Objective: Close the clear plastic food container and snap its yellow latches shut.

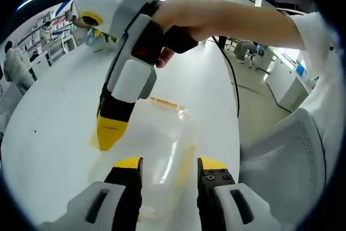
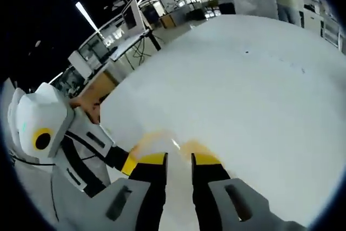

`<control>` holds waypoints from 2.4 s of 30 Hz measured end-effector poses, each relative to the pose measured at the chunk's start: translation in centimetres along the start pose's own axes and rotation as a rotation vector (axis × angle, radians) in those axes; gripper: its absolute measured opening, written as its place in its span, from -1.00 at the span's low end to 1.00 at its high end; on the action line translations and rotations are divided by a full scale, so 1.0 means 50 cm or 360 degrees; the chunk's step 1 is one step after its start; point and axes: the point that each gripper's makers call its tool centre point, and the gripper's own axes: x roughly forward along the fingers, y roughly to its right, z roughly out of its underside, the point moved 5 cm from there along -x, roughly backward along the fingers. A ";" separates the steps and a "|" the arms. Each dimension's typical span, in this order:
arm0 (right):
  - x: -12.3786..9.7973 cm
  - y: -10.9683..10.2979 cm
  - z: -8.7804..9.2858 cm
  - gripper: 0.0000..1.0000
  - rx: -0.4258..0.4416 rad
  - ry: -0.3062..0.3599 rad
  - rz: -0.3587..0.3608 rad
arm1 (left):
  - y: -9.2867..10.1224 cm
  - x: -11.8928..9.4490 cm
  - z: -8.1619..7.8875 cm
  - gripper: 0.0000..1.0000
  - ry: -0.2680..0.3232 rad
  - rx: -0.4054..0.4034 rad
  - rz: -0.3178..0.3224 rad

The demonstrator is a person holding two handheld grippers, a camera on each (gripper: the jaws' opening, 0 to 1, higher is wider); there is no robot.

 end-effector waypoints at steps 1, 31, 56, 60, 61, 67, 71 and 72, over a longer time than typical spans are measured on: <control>0.001 0.002 -0.001 -0.64 -0.0011 -0.0001 0.0000 | 0.002 0.000 0.000 -0.29 0.0001 0.0000 0.0011; 0.020 0.016 0.025 -0.44 -0.0283 -0.0385 -0.0159 | 0.024 0.020 0.009 -0.33 -0.0115 0.0652 -0.0199; 0.019 0.016 0.018 -0.48 -0.0350 -0.0479 -0.0115 | 0.024 0.037 0.012 -0.30 -0.0165 0.0874 -0.0358; 0.019 0.015 0.018 -0.49 -0.0364 -0.0472 -0.0110 | 0.022 0.036 0.015 -0.31 -0.0116 0.0839 -0.0354; 0.019 0.016 0.018 -0.49 -0.0364 -0.0472 -0.0110 | 0.023 0.037 0.015 -0.32 -0.0107 0.0832 -0.0359; 0.020 0.017 0.017 -0.49 -0.0356 -0.0468 -0.0109 | 0.018 0.034 0.009 -0.29 -0.0098 0.0791 -0.0292; 0.018 0.009 0.023 -0.49 -0.0365 -0.0484 -0.0135 | 0.016 0.018 0.001 -0.31 -0.0048 0.0596 -0.0168; 0.018 0.009 0.023 -0.49 -0.0373 -0.0480 -0.0133 | 0.017 0.021 0.004 -0.31 -0.0050 0.0634 -0.0167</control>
